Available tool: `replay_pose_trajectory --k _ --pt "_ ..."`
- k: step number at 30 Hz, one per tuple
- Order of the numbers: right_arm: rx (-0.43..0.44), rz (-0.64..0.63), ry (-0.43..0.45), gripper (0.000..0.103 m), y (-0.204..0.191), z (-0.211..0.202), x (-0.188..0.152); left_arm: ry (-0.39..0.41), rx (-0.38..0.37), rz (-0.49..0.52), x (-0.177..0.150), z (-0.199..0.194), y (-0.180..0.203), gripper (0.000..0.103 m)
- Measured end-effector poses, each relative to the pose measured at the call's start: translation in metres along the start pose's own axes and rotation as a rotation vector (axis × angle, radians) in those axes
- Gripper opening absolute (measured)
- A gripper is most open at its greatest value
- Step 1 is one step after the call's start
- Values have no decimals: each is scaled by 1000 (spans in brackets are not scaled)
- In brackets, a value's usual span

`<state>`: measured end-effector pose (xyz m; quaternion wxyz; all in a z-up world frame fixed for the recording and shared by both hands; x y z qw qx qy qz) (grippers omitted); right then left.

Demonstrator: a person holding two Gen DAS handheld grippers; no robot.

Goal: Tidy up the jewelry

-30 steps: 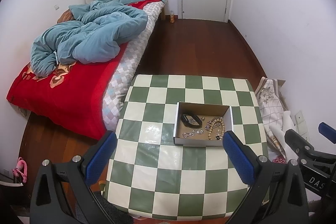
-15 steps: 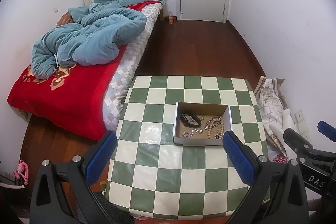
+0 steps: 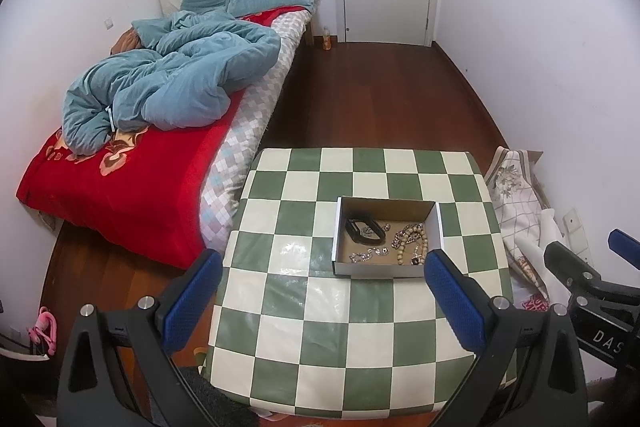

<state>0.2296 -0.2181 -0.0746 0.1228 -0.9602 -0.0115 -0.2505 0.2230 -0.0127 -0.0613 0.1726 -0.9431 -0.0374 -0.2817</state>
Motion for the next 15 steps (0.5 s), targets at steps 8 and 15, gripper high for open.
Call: replay_pose_trajectory --k 8,15 --pt "-3 2 18 103 -1 -7 3 6 2 1 0 -2 0 103" --pt "-5 0 13 103 -2 -7 1 6 2 2 -1 -4 1 103"
Point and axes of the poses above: each gripper's, at about its wrist camera, not at the fingertips, and z roughly the way its jaws point, y to its right, x to its top, the point moved 10 cm from there along z, roughly the way its jaws point, and after that the axes turned 13 degrees about x, right-handed, at the moved point
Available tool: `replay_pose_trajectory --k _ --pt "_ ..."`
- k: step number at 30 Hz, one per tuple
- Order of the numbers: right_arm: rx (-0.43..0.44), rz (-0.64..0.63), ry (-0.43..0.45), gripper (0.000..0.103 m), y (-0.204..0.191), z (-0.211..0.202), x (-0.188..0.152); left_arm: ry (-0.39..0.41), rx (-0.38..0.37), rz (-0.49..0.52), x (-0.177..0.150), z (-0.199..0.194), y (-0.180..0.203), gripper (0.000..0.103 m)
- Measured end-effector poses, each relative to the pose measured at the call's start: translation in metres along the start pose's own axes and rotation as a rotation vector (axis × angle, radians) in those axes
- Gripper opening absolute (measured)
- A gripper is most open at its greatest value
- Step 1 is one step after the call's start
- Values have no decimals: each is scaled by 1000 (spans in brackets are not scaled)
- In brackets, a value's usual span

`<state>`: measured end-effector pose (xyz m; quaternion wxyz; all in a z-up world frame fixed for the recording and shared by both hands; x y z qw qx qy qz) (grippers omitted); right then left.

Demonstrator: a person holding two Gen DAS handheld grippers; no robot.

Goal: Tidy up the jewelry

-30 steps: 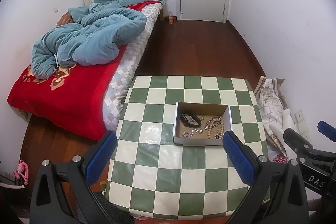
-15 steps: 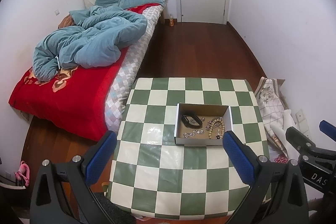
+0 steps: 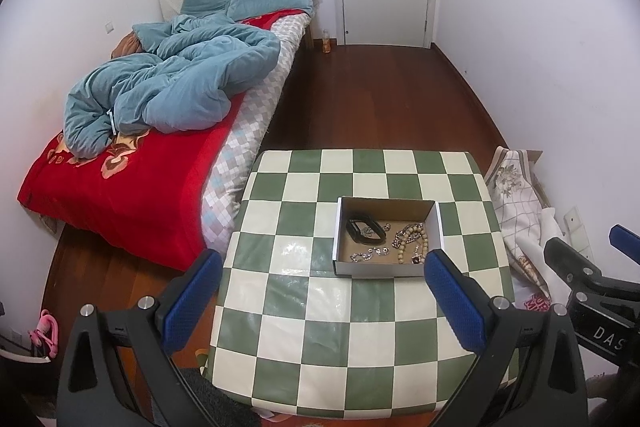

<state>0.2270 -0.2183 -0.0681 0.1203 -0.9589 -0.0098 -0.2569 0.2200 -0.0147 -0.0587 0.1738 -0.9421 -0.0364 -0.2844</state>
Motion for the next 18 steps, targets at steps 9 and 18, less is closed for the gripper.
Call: replay_pose_trajectory --k 9,18 --pt "-1 -2 4 103 0 0 -1 5 1 -1 0 -1 0 103" --pt "-1 1 4 103 0 -1 -1 10 2 5 1 -3 1 103"
Point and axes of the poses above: each gripper's, at about its wrist camera, not at the fingertips, and z roughly the way its jaws point, y to its right, x to its top, the point moved 10 cm from there along z, roughly the way its jaws point, and after that the axes turned 13 degrees about x, right-handed, at the moved point
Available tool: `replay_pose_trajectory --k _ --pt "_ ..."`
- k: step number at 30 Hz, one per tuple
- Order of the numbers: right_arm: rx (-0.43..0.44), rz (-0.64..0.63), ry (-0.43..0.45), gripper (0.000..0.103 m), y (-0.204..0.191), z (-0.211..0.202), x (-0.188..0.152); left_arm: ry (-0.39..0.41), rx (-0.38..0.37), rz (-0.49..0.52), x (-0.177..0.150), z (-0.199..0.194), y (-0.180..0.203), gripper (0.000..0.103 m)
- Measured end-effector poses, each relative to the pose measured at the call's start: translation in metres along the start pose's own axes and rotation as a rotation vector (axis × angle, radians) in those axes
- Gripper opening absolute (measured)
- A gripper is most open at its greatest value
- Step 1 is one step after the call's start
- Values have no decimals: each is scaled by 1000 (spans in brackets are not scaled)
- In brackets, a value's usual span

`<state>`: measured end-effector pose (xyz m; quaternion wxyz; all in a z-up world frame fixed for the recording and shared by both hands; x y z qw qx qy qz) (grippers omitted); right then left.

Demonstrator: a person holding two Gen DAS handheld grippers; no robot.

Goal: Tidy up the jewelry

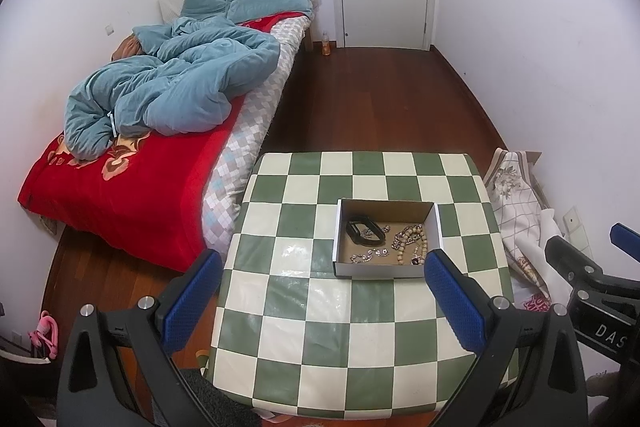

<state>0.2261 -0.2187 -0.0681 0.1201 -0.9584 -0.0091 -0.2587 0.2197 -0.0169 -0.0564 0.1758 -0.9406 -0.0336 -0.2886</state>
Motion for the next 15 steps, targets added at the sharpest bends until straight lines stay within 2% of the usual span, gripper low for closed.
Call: replay_pose_trajectory --k 15 --pt "-1 -2 -1 103 0 -2 -1 -2 -5 -2 1 -1 -1 103"
Point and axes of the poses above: each gripper's, at about its wrist camera, not at the fingertips, and z roughly the way its jaws point, y to its right, x to its top, the point moved 10 cm from there along z, roughly the way its jaws point, and after that the axes turned 13 degrees about x, right-handed, at the moved point
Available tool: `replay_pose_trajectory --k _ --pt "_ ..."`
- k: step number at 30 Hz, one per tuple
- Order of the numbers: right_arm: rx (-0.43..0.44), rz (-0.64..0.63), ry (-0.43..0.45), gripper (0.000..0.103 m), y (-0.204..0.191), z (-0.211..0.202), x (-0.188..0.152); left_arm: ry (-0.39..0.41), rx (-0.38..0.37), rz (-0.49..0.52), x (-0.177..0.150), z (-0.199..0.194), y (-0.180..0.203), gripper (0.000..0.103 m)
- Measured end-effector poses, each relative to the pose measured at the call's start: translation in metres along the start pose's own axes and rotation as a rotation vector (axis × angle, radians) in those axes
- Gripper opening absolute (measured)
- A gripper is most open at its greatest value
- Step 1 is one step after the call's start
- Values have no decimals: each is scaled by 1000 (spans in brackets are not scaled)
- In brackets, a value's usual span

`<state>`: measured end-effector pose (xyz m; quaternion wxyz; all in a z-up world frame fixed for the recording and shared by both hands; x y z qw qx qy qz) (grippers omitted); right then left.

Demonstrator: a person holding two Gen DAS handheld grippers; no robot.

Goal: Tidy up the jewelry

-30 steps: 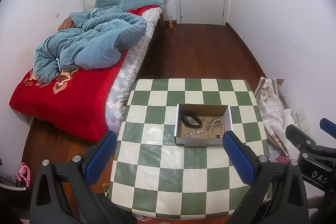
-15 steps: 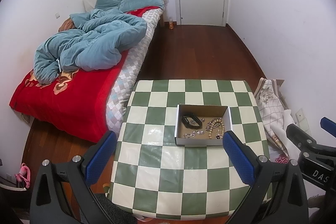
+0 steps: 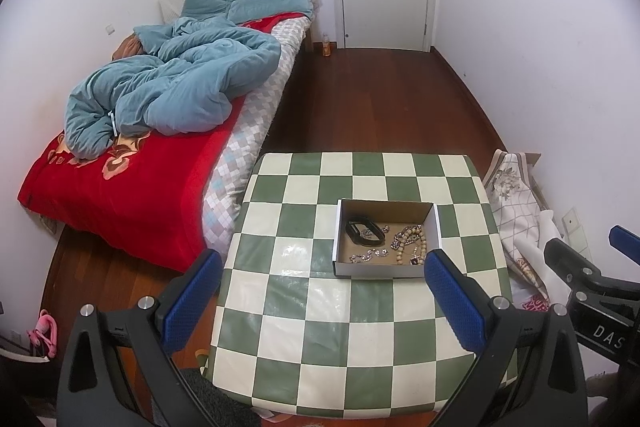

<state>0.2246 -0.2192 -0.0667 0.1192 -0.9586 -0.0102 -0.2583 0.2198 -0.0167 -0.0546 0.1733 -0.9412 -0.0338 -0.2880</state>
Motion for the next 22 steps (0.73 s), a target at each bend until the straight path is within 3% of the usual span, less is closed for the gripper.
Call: replay_pose_trajectory --k 22 --pt "-3 -1 3 103 -1 -6 -5 -1 -14 4 -3 -3 -4 103"
Point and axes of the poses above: each gripper's, at about its wrist camera, not at the fingertips, and z roughly the way its jaws point, y to its right, x to its top, the point moved 10 cm from there along z, roughly the way its jaws point, and after that the axes turned 13 degrees about x, right-handed, at the moved point
